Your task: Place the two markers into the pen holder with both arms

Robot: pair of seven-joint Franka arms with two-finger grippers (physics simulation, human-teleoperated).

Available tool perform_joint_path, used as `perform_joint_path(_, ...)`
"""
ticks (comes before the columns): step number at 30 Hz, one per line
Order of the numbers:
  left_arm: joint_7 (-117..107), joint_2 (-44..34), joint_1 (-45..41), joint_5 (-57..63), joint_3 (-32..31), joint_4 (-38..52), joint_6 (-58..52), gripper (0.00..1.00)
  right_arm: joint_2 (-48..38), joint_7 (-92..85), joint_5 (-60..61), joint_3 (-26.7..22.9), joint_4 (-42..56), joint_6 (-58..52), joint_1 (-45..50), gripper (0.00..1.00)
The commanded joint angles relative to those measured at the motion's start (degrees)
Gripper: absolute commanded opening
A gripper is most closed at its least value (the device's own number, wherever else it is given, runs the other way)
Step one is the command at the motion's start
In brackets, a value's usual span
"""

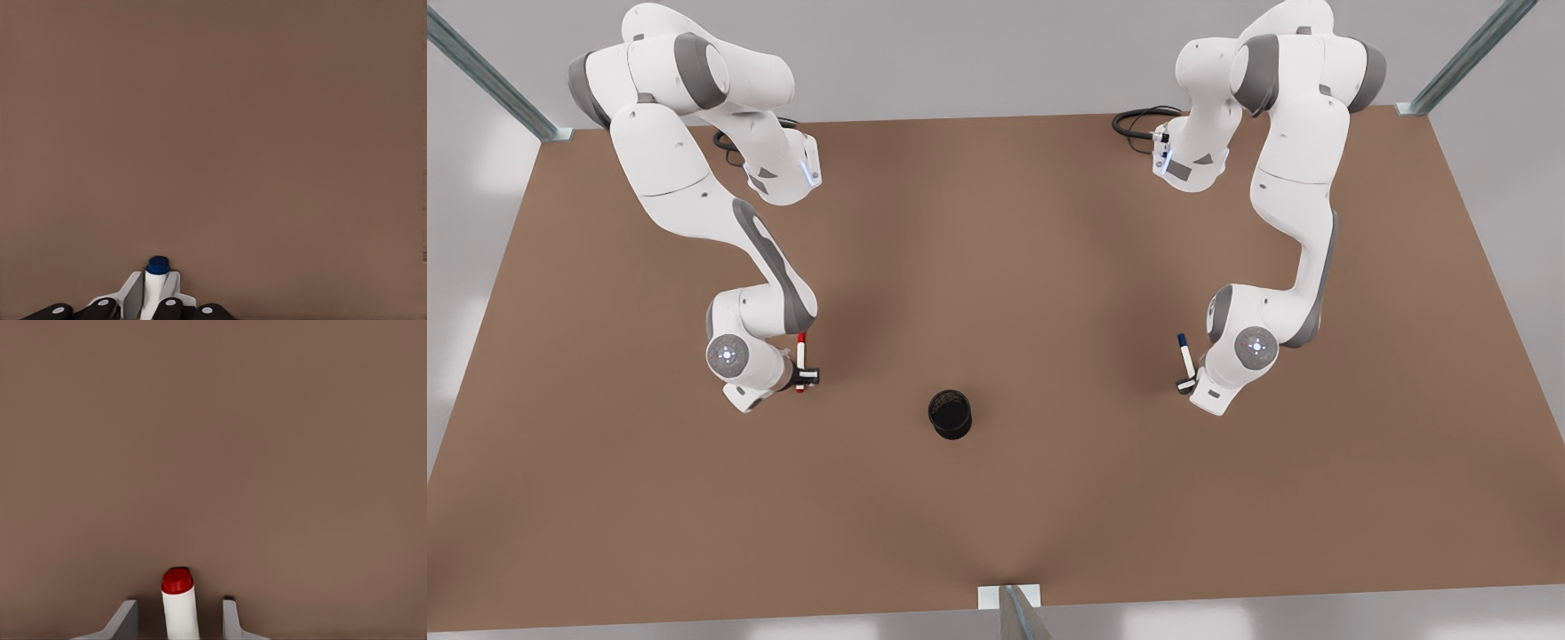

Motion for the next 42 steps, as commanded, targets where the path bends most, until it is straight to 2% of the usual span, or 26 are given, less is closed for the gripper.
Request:
perform_joint_path(1, -0.91, -0.05, -0.01, 0.00, 0.00, 0.02, 0.05, 0.35, -0.05, 0.49, -0.01, 0.01, -0.26, 0.05, 0.08, 0.58)
perform_joint_path(6, -1.00, 0.30, -0.01, 0.09, 0.00, 0.29, 0.05, 0.34, -0.14, 0.49, -0.01, 0.01, -0.35, -0.03, 0.09, 0.48)
perform_joint_path(13, -1.00, 0.57, -0.01, 0.00, 0.00, 0.29, 0.40, 0.33, -0.40, 0.40, -0.01, 0.01, -0.26, -0.30, 0.09, 0.41)
perform_joint_path(19, -1.62, 0.48, -0.09, 0.00, -0.18, 2.39, -0.65, 0.27, -0.32, 0.23, -0.01, 0.01, -0.27, -0.30, 0.08, 0.34)
perform_joint_path(21, -1.70, 0.48, -0.80, -0.09, -0.26, 6.17, -5.83, 0.26, -0.32, 0.23, -0.01, 0.01, -0.26, -0.21, 0.00, 0.30)
perform_joint_path(24, -2.58, -0.22, -2.20, -0.70, -0.35, 12.59, -16.03, 0.26, -0.49, 0.14, -0.01, 0.01, 0.00, -0.39, 0.09, 0.29)
perform_joint_path(28, -2.58, -3.56, -3.87, -3.78, -1.67, 15.49, -17.35, 0.25, -2.33, 0.31, -0.01, 0.10, 0.26, -1.96, 0.09, 0.29)
perform_joint_path(31, -4.34, -4.36, -4.49, -12.91, -8.26, 22.70, -17.17, 0.25, -6.38, 0.67, 0.08, 0.98, 2.63, -8.12, -0.09, 0.29)
perform_joint_path(34, -10.66, -3.74, -9.58, -15.65, -8.70, 28.58, -17.17, 0.25, -9.10, 0.84, 0.35, 2.03, 8.33, -15.84, -0.27, 0.29)
perform_joint_path(35, -14.43, -2.87, -11.34, -15.56, -8.70, 30.60, -16.91, 0.24, -9.19, 1.46, 0.35, 2.65, 13.43, -21.02, -0.27, 0.29)
perform_joint_path(37, -16.73, -1.81, -13.01, -15.47, -8.70, 33.06, -15.60, 0.24, -9.72, 1.72, 0.35, 3.53, 17.75, -23.85, -0.27, 0.29)
perform_joint_path(40, -15.07, 0.83, -15.48, -15.29, -8.70, 33.95, 3.46, 0.25, -10.07, 1.81, 0.35, 5.02, 22.84, -26.23, 0.00, 0.29)
perform_joint_path(42, -7.78, 1.53, -16.70, -15.03, -9.41, 34.21, 10.59, 0.25, -10.07, 1.72, 0.26, 6.08, 25.40, -26.05, 0.09, 0.29)
